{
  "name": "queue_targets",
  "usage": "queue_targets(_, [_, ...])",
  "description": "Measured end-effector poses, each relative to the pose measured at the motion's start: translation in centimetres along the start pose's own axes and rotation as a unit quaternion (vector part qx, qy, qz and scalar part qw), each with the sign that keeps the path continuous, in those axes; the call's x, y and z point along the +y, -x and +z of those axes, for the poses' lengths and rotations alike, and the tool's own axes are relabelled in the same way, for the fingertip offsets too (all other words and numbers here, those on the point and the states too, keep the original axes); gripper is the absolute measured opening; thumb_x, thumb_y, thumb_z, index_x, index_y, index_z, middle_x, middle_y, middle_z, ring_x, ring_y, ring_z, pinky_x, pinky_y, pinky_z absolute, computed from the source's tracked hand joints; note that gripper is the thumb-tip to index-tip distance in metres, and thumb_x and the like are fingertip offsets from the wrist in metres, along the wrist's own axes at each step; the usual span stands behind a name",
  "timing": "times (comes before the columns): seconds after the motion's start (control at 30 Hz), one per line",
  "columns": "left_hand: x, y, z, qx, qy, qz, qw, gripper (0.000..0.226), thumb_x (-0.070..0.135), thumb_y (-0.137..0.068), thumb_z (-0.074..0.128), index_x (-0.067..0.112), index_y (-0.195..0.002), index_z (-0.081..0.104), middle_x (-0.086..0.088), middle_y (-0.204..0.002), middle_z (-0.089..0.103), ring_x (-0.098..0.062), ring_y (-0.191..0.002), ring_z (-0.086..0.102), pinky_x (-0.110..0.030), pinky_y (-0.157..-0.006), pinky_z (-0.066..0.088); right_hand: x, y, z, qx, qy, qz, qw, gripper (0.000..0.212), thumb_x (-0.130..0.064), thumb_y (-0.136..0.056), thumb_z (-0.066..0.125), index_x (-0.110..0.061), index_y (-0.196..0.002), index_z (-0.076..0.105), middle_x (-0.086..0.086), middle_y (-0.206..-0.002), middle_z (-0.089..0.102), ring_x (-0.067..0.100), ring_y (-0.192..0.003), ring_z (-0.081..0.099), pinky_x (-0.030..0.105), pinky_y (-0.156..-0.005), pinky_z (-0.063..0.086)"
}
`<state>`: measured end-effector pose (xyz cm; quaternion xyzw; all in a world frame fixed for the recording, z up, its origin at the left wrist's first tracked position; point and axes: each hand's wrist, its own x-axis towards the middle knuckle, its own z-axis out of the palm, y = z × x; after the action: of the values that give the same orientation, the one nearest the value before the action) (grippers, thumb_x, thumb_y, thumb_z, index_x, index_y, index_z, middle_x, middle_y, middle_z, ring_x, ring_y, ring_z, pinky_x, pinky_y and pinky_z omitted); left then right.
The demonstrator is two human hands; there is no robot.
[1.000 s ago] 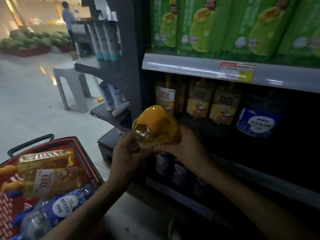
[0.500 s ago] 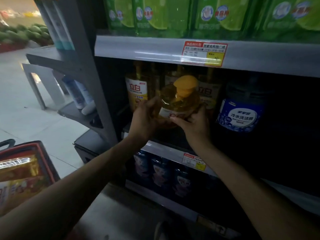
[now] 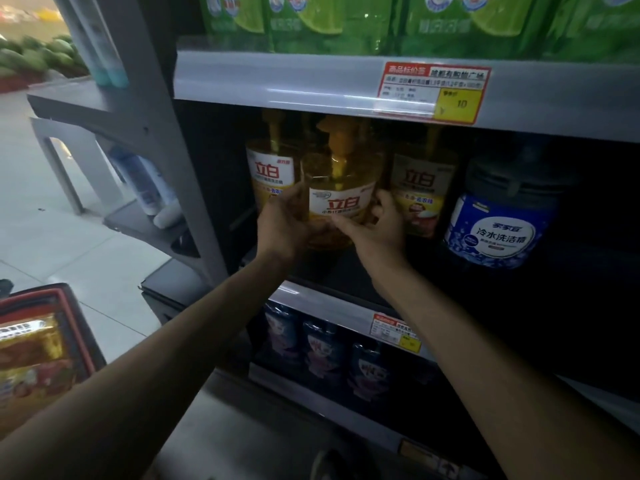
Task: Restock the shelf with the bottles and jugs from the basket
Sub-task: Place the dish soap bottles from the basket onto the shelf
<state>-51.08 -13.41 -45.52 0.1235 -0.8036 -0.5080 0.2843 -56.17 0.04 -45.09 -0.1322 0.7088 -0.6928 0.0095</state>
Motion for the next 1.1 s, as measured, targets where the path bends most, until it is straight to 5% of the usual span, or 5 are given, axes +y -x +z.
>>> queue_targets(0.6, [0.7,1.2,0.7,0.065,0.046,-0.062,0.995,0.049,0.01,-0.087,0.078,0.021,-0.132,0.06,0.016,-0.109,0.063,-0.002,-0.105,0.061,-0.017,-0.08,0.049,-1.0,1.4,0.2,-0.009,-0.004,0.045,0.999,0.076,0.006,-0.086,0.07,-0.023,-0.151,0.044,0.002,-0.143,0.059,0.02,-0.13,0.056,0.041,-0.103,0.052])
queue_targets(0.73, [0.7,2.6,-0.3,0.036,0.044,-0.073,0.996,0.047,0.015,-0.09,0.076,0.021,-0.134,0.06,0.012,-0.116,0.065,-0.002,-0.105,0.062,-0.031,-0.089,0.058,-1.4,2.6,-0.1,-0.01,0.027,0.035,0.999,0.065,0.004,-0.086,0.072,-0.017,-0.143,0.05,0.006,-0.134,0.061,0.02,-0.123,0.059,0.022,-0.083,0.052])
queue_targets(0.8, [1.1,3.7,-1.0,0.025,0.017,-0.058,0.998,0.045,0.019,-0.09,0.077,0.021,-0.132,0.061,0.007,-0.122,0.067,-0.007,-0.111,0.064,-0.037,-0.094,0.058,-1.9,3.5,-0.1,-0.022,0.047,0.021,0.998,0.058,0.002,-0.085,0.075,-0.012,-0.136,0.054,0.005,-0.128,0.061,0.02,-0.121,0.059,0.014,-0.076,0.047])
queue_targets(1.0, [2.8,8.0,-6.9,0.001,-0.122,0.011,0.992,0.033,0.044,-0.094,0.068,0.039,-0.125,0.061,0.01,-0.126,0.063,-0.007,-0.11,0.065,-0.034,-0.093,0.057,-3.6,6.5,1.0,-0.064,0.138,-0.087,0.985,0.063,-0.013,-0.081,0.083,-0.02,-0.136,0.055,0.002,-0.139,0.056,0.018,-0.127,0.054,0.022,-0.095,0.046])
queue_targets(1.1, [3.1,10.6,-11.8,-0.008,-0.236,0.017,0.971,0.046,0.046,-0.094,0.068,0.035,-0.137,0.058,0.013,-0.132,0.053,-0.006,-0.118,0.055,-0.028,-0.093,0.048,-4.6,8.2,2.0,-0.104,0.186,-0.148,0.966,0.064,-0.018,-0.081,0.084,-0.023,-0.137,0.055,0.0,-0.142,0.051,0.015,-0.13,0.047,0.026,-0.102,0.042])
